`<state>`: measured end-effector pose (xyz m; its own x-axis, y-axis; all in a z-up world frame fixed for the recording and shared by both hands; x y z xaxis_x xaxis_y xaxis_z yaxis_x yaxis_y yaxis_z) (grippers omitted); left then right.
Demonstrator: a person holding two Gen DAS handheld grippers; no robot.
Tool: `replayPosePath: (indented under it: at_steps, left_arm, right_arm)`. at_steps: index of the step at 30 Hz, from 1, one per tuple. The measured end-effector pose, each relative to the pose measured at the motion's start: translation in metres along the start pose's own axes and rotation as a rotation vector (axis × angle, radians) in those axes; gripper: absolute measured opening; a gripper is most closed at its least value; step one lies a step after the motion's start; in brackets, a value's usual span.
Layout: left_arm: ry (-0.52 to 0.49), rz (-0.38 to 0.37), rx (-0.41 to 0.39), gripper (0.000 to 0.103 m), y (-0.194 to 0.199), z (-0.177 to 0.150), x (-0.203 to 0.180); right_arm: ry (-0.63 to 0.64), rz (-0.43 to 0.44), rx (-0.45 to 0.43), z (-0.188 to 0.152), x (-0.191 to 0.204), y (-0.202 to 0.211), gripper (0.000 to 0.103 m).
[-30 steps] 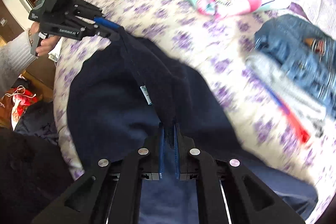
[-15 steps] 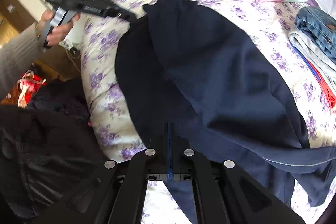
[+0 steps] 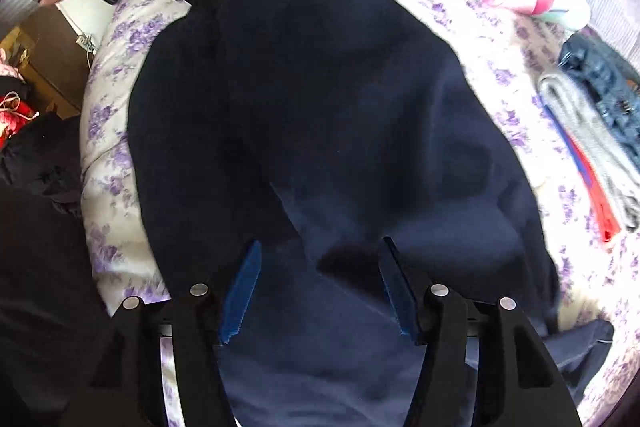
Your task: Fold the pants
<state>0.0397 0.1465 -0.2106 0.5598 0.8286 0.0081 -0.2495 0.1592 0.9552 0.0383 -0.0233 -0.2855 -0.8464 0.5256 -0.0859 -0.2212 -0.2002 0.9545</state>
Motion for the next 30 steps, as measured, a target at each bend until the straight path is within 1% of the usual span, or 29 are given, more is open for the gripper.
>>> replayPosePath:
  at_steps: [1, 2, 3, 4, 6, 8, 9, 13, 14, 15, 16, 17, 18, 19, 21, 25, 26, 28, 30]
  left_arm:
    - [-0.012, -0.003, 0.011, 0.048, -0.002, 0.0, 0.001]
    - [-0.023, -0.004, 0.024, 0.049, -0.003, 0.001, 0.003]
    - [-0.033, -0.005, 0.039, 0.049, -0.004, 0.001, 0.004]
    - [-0.043, -0.001, 0.049, 0.049, -0.005, 0.0, 0.006]
    - [-0.059, -0.01, 0.065, 0.049, -0.005, -0.001, 0.009]
    - [-0.069, -0.029, 0.069, 0.052, -0.006, 0.0, 0.01]
    - [-0.073, -0.038, 0.07, 0.055, -0.008, 0.0, 0.01]
    - [-0.068, -0.063, 0.081, 0.054, -0.022, 0.008, 0.012]
    - [-0.064, -0.076, 0.085, 0.052, -0.026, 0.011, 0.013]
    - [-0.067, -0.085, 0.094, 0.042, -0.031, 0.013, 0.012]
    - [-0.074, -0.083, 0.109, 0.037, -0.036, 0.014, 0.012]
    - [-0.085, -0.077, 0.122, 0.025, -0.039, 0.014, 0.011]
    - [-0.094, -0.089, 0.135, 0.011, -0.041, 0.015, 0.009]
    - [-0.099, -0.103, 0.14, 0.006, -0.041, 0.015, 0.008]
    - [-0.119, -0.085, 0.139, 0.004, -0.036, 0.015, 0.005]
    - [-0.12, -0.068, 0.122, 0.003, -0.017, 0.008, 0.006]
    - [-0.123, -0.064, 0.119, 0.001, -0.01, 0.005, 0.006]
    - [-0.129, -0.054, 0.112, 0.001, 0.003, -0.002, 0.007]
    - [-0.131, -0.056, 0.111, 0.001, 0.013, -0.011, 0.006]
  right_arm:
    - [-0.014, 0.002, 0.016, 0.002, -0.001, -0.01, 0.047]
    - [-0.043, -0.002, 0.034, 0.003, -0.005, -0.019, 0.022]
    - [-0.086, 0.026, 0.032, 0.004, -0.01, -0.022, 0.01]
    - [-0.146, 0.061, 0.016, 0.006, -0.016, -0.02, 0.008]
    - [-0.249, 0.122, -0.019, 0.006, -0.028, -0.008, 0.006]
    - [-0.304, 0.166, -0.045, 0.006, -0.035, 0.005, 0.006]
    - [-0.311, 0.174, -0.052, 0.006, -0.035, 0.011, 0.006]
    - [-0.294, 0.165, -0.054, 0.01, -0.033, 0.022, 0.006]
    - [-0.296, 0.163, -0.056, 0.011, -0.034, 0.023, 0.006]
    - [-0.299, 0.163, -0.058, 0.013, -0.035, 0.025, 0.006]
    - [-0.302, 0.163, -0.062, 0.015, -0.035, 0.027, 0.006]
    - [-0.303, 0.163, -0.067, 0.014, -0.036, 0.03, 0.006]
    - [-0.305, 0.166, -0.071, 0.012, -0.041, 0.031, 0.006]
    - [-0.309, 0.167, -0.076, 0.012, -0.043, 0.032, 0.006]
    - [-0.317, 0.168, -0.083, 0.011, -0.047, 0.038, 0.006]
    - [-0.314, 0.177, -0.1, 0.014, -0.048, 0.052, 0.006]
    - [-0.304, 0.182, -0.104, 0.014, -0.047, 0.058, 0.006]
    - [-0.28, 0.195, -0.112, 0.015, -0.04, 0.069, 0.006]
    - [-0.249, 0.23, -0.114, 0.014, -0.03, 0.081, 0.005]
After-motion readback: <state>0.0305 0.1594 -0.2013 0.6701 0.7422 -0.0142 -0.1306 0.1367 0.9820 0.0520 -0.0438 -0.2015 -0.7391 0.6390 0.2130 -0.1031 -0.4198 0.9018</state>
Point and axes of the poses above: each gripper's, at about its wrist camera, not at the fingertips, and y roughly against the way its jaws point, x to its left, z to its top, the point moved 4 cm from there along -y, roughly the way its jaws point, and after that the axes turned 3 degrees about -z, right-handed, at the moved point
